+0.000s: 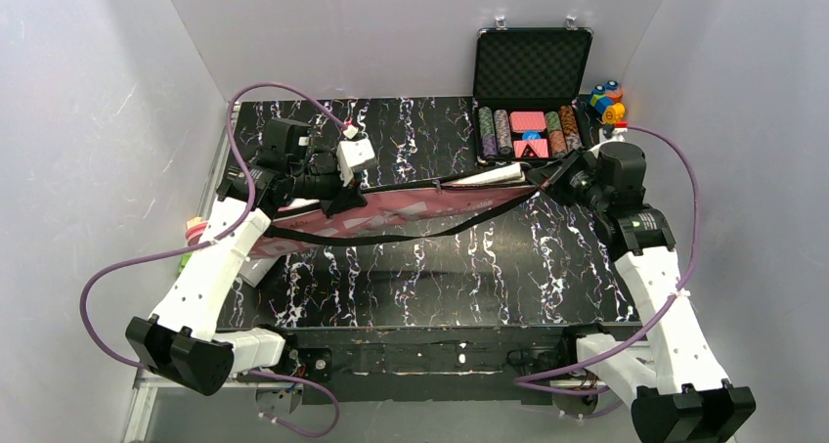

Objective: Pack up the badminton gear

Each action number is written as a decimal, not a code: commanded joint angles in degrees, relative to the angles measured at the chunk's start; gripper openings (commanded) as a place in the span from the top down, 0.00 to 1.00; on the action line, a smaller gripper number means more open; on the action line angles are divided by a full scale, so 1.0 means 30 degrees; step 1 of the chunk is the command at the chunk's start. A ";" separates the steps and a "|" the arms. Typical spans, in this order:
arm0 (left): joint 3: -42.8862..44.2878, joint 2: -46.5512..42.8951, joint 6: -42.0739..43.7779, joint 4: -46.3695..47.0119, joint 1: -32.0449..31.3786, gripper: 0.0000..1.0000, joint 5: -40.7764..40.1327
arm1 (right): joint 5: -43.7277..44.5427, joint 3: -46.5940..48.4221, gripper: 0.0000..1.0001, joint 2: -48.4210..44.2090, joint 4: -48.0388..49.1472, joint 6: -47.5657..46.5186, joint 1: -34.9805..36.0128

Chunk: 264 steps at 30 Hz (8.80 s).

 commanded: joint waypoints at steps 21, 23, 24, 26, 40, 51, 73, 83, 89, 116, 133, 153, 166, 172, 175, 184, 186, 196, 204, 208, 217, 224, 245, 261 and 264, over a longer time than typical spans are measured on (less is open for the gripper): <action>0.0475 -0.0833 -0.0014 0.1312 -0.0193 1.00 0.1437 | 0.2003 0.6883 0.99 0.1064 -0.3485 -0.3601 0.0943; 0.0483 -0.0793 0.0001 0.1298 -0.0172 1.00 0.1395 | 0.0474 0.6652 0.97 0.1224 -0.3017 -0.3173 0.0956; 0.0466 -0.0787 0.0016 0.1298 -0.0172 1.00 0.1417 | -0.0322 0.6427 0.90 0.1265 -0.2628 -0.2863 0.0957; 0.0479 -0.0772 -0.0082 0.1312 -0.0186 1.00 0.1448 | -0.2111 0.5971 0.77 0.1276 -0.1711 -0.2101 0.1140; 0.0907 -0.0435 -0.1474 0.2010 -0.0172 1.00 0.0988 | -0.4470 0.0287 0.45 0.0708 0.5190 0.2208 0.6759; 0.1035 -0.0512 -0.1653 0.1963 -0.0157 1.00 0.1157 | -0.2763 -0.2749 0.44 0.2091 1.2771 0.4144 0.8193; 0.0912 -0.0681 -0.1490 0.1752 -0.0172 1.00 0.1311 | -0.2031 -0.2936 0.91 0.2874 1.4512 0.4659 0.8574; 0.0783 -0.0772 -0.1397 0.1708 -0.0172 1.00 0.1274 | -0.0468 -0.2593 0.99 0.0930 1.1666 0.3481 0.8377; 0.0831 -0.0811 -0.1349 0.1624 -0.0172 1.00 0.1303 | -0.0565 -0.2622 0.99 -0.0116 1.0197 0.3180 0.7070; 0.1059 -0.0959 -0.0886 0.1272 -0.0172 1.00 0.1347 | -0.7060 -0.3261 0.99 -0.2838 0.5689 0.1363 -0.6730; 0.6742 0.5776 -0.0413 0.1543 -0.5184 1.00 -0.3090 | 0.0435 0.0448 0.28 -0.5728 -0.0270 0.0454 -0.7216; 0.3386 1.0199 0.0044 1.0864 -0.9698 1.00 -1.0981 | -0.1764 -0.1401 0.28 -0.5173 0.1369 0.1349 -0.7216; -0.0631 0.9899 -0.5054 1.1245 -1.0351 0.47 -1.0230 | -0.2594 -0.2378 0.26 -0.4285 0.1328 0.1195 -0.7216; -0.1434 0.8835 -0.7319 1.0757 -1.0330 0.08 -0.8670 | -0.2613 -0.2348 0.24 -0.3590 0.1144 0.0684 -0.7233; -0.0137 0.7296 -0.8670 0.8983 -0.9784 0.02 -0.7636 | -0.2630 -0.1969 0.22 -0.2494 0.0660 -0.0165 -0.7216; 0.3781 0.5518 -0.9038 0.2990 -0.5550 0.02 -0.9769 | -0.2899 0.0096 0.15 0.1525 -0.1842 -0.2501 -0.7202; 0.2989 0.4904 -0.9606 0.3370 -0.4304 0.02 -1.2550 | -0.3089 0.0362 0.15 0.2232 -0.2052 -0.2737 -0.7191; -0.2876 0.3088 -1.0530 0.7159 0.3127 0.02 -1.2237 | 0.0632 0.0554 0.13 0.4609 -0.1551 -0.4689 -0.4329; -0.6489 0.4541 -1.0723 1.2013 0.8332 0.02 -0.8954 | 0.4444 -0.4257 0.11 0.3842 0.6335 -0.3811 -0.4174; -0.8833 0.4432 -1.1741 1.6497 0.9296 0.02 -0.9477 | 0.6578 -0.4979 0.11 0.4547 0.7835 -0.5202 -0.4158; -1.5008 0.3491 -1.3291 2.6718 0.9360 0.02 -0.9695 | 0.8716 -1.1886 0.10 0.3516 1.9952 -1.1207 -0.4135; -1.8265 0.3669 -1.3203 3.2839 0.9337 0.02 -0.8034 | 0.8956 -1.3841 0.10 0.3414 2.2858 -1.2545 -0.3869; -2.0820 0.5089 -1.2127 3.8638 0.8734 0.02 -0.7018 | 0.4684 -1.4646 0.09 0.7739 2.7327 -1.3981 -0.4220; -2.0502 0.5110 -1.2056 3.7923 0.8504 0.02 -0.7490 | 0.4583 -1.4834 0.08 0.7675 2.7897 -1.4019 -0.4226; -2.0656 0.4939 -1.1631 3.7964 0.8204 0.02 -0.8024 | 0.4571 -1.4836 0.08 0.7670 2.7902 -1.4025 -0.4202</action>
